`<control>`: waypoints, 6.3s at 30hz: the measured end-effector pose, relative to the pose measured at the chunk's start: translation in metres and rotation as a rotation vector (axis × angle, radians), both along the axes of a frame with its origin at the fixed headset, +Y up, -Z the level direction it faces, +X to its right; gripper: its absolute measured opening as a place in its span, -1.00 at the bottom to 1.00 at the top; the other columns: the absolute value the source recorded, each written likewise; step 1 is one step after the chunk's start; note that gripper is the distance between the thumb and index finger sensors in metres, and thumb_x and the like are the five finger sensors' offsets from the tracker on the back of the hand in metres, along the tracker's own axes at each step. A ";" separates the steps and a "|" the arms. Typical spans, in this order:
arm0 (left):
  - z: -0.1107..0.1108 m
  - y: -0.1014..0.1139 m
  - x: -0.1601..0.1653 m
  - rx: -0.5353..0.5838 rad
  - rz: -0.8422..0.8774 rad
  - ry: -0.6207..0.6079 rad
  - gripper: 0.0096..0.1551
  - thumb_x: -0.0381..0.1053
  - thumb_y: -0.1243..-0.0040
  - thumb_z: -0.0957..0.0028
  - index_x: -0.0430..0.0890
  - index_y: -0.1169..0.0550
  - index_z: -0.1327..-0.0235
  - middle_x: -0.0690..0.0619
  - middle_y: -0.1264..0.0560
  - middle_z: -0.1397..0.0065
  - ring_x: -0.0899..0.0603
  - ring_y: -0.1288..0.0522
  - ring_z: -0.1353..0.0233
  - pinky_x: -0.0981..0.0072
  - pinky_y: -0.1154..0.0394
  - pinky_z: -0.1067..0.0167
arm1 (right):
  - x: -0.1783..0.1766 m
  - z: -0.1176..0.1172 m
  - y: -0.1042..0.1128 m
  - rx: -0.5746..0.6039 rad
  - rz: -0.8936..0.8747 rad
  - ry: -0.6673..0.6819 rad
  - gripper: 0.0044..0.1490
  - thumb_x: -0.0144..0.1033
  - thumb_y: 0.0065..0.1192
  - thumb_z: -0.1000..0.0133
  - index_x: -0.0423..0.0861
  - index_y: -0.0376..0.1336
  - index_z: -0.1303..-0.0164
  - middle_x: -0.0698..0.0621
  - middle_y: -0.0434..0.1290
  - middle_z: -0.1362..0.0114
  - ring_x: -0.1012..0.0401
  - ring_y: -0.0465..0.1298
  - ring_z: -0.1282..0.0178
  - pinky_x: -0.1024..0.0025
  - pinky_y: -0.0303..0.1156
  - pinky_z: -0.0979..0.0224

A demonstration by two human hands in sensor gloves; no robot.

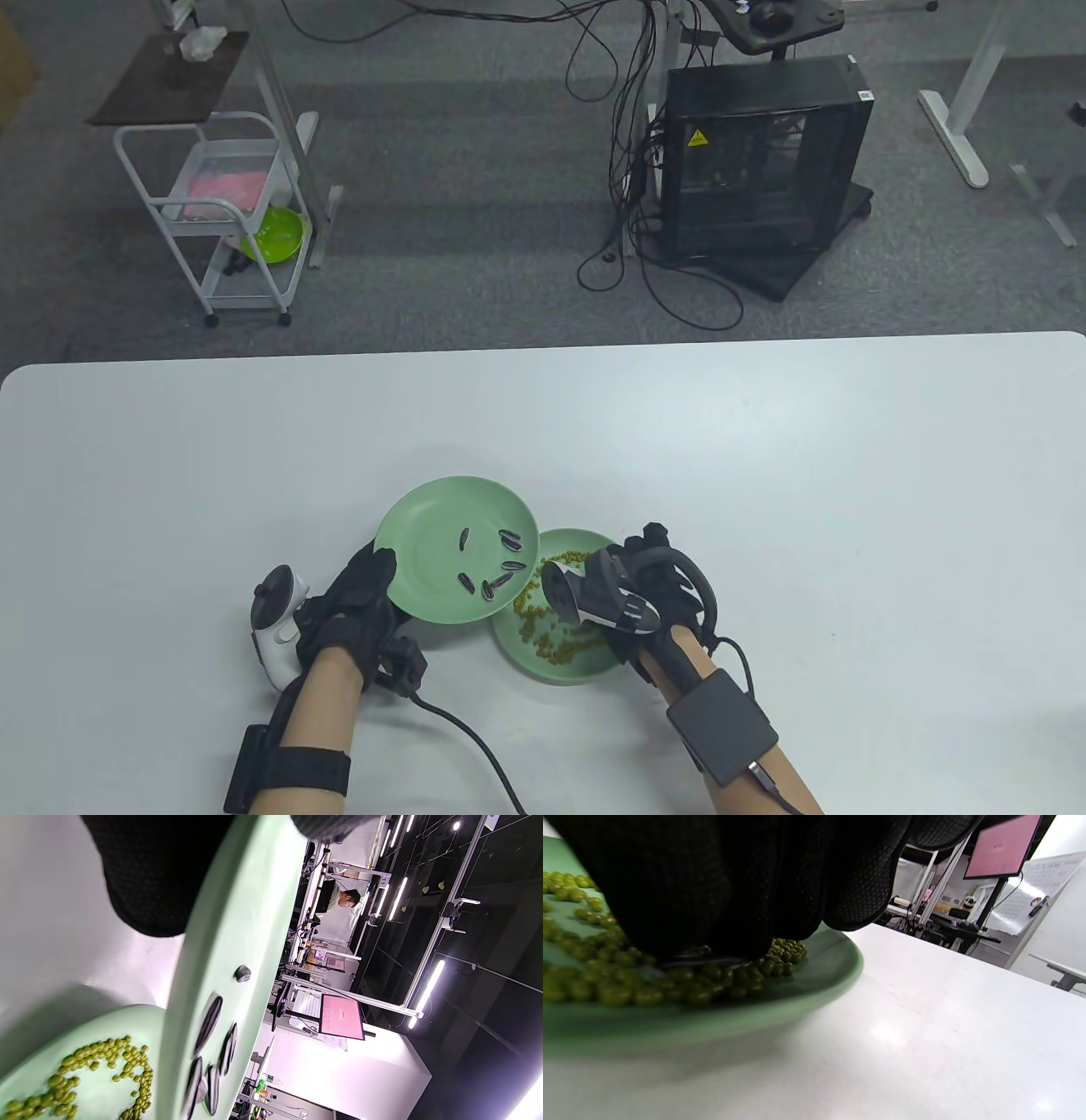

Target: Pick sunflower seeds with hand pinch into plate

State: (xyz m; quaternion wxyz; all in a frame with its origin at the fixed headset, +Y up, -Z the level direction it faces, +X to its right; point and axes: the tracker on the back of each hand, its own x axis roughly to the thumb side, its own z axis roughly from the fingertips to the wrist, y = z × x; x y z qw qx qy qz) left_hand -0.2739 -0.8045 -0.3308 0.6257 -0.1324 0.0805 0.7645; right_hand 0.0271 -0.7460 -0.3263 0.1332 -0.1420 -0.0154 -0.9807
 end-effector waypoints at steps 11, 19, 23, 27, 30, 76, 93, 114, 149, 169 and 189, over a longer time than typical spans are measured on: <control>0.000 0.000 0.000 0.002 0.001 -0.003 -0.22 0.01 0.01 -0.14 -0.29 -0.11 -0.53 -0.28 -0.36 -0.39 -0.17 -0.65 -0.23 0.16 -0.70 -0.01 | 0.009 -0.004 0.010 -0.079 -0.068 -0.014 -0.57 0.04 0.34 0.17 0.23 0.50 0.12 0.22 0.53 -0.22 0.18 0.53 -0.36 -0.23 0.12 -0.58; 0.000 0.000 0.000 0.002 -0.001 -0.001 -0.22 0.01 0.01 -0.13 -0.29 -0.11 -0.53 -0.28 -0.36 -0.39 -0.17 -0.65 -0.23 0.16 -0.70 -0.01 | 0.012 -0.004 0.006 -0.138 -0.008 -0.009 -0.46 0.06 0.44 0.25 0.36 0.43 0.01 0.24 0.50 -0.27 0.17 0.50 -0.41 -0.25 0.10 -0.59; 0.000 0.000 0.000 0.000 -0.002 -0.001 -0.22 0.01 0.01 -0.13 -0.30 -0.11 -0.53 -0.28 -0.36 -0.39 -0.17 -0.65 -0.22 0.16 -0.69 -0.01 | 0.009 -0.003 0.005 -0.116 0.008 0.009 -0.48 0.05 0.44 0.26 0.37 0.44 0.05 0.28 0.55 -0.22 0.19 0.52 -0.39 -0.23 0.11 -0.59; 0.000 0.000 0.001 -0.001 -0.003 -0.001 -0.22 0.01 0.01 -0.13 -0.30 -0.11 -0.53 -0.28 -0.36 -0.39 -0.17 -0.65 -0.22 0.16 -0.69 -0.01 | 0.008 -0.003 0.003 -0.106 0.002 0.024 -0.53 0.03 0.44 0.25 0.38 0.45 0.10 0.31 0.57 -0.17 0.19 0.53 -0.38 -0.22 0.11 -0.60; 0.000 0.000 0.000 0.000 -0.002 -0.001 -0.22 0.01 0.01 -0.13 -0.29 -0.11 -0.53 -0.28 -0.36 -0.39 -0.17 -0.65 -0.23 0.16 -0.69 -0.01 | 0.008 -0.005 0.001 -0.110 -0.006 0.024 -0.54 0.02 0.43 0.25 0.36 0.46 0.12 0.31 0.58 -0.15 0.20 0.52 -0.39 -0.22 0.11 -0.60; 0.001 -0.001 0.002 -0.005 -0.006 -0.003 -0.22 0.01 0.00 -0.13 -0.30 -0.11 -0.53 -0.28 -0.36 -0.39 -0.18 -0.65 -0.22 0.15 -0.69 -0.01 | -0.006 0.005 -0.009 -0.021 0.099 0.103 -0.53 0.03 0.39 0.25 0.18 0.48 0.14 0.25 0.66 0.01 0.22 0.60 -0.27 -0.16 0.18 -0.61; 0.000 -0.002 0.003 -0.005 -0.008 -0.006 -0.22 0.02 0.00 -0.14 -0.30 -0.11 -0.53 -0.28 -0.36 -0.39 -0.18 -0.65 -0.22 0.16 -0.69 -0.01 | -0.011 0.004 -0.008 -0.038 0.105 0.107 -0.50 0.02 0.42 0.25 0.12 0.50 0.13 0.20 0.68 0.03 0.20 0.61 -0.25 -0.17 0.19 -0.60; 0.000 -0.001 0.003 -0.003 -0.009 -0.008 -0.21 0.02 -0.01 -0.14 -0.30 -0.12 -0.53 -0.28 -0.36 -0.39 -0.18 -0.65 -0.22 0.15 -0.69 -0.01 | -0.013 0.006 -0.007 0.006 0.118 0.143 -0.51 0.06 0.41 0.27 0.23 0.41 0.12 0.32 0.63 -0.04 0.28 0.60 -0.31 -0.07 0.25 -0.60; 0.000 -0.002 0.003 -0.002 -0.010 -0.011 -0.21 0.03 -0.02 -0.14 -0.30 -0.11 -0.53 -0.28 -0.36 -0.39 -0.18 -0.65 -0.23 0.16 -0.69 -0.01 | -0.006 -0.004 -0.003 -0.034 -0.023 0.151 -0.51 -0.01 0.47 0.25 0.36 0.39 0.09 0.30 0.68 0.02 0.30 0.65 -0.23 -0.06 0.28 -0.59; 0.000 -0.002 0.004 -0.014 -0.015 -0.014 -0.22 0.01 0.00 -0.13 -0.30 -0.12 -0.53 -0.29 -0.36 -0.39 -0.18 -0.65 -0.22 0.15 -0.69 -0.01 | 0.011 0.003 0.041 0.044 -0.447 0.152 -0.53 -0.01 0.35 0.18 0.25 0.40 0.04 0.28 0.68 0.02 0.28 0.64 -0.23 -0.08 0.25 -0.58; 0.000 -0.006 0.024 -0.034 -0.046 -0.088 -0.24 -0.01 0.00 -0.12 -0.32 -0.16 -0.51 -0.30 -0.41 -0.34 -0.17 -0.68 -0.18 0.16 -0.72 0.05 | 0.000 0.016 0.054 0.184 -0.580 0.174 -0.52 -0.03 0.37 0.17 0.29 0.35 0.02 0.31 0.64 -0.05 0.28 0.60 -0.29 -0.07 0.23 -0.60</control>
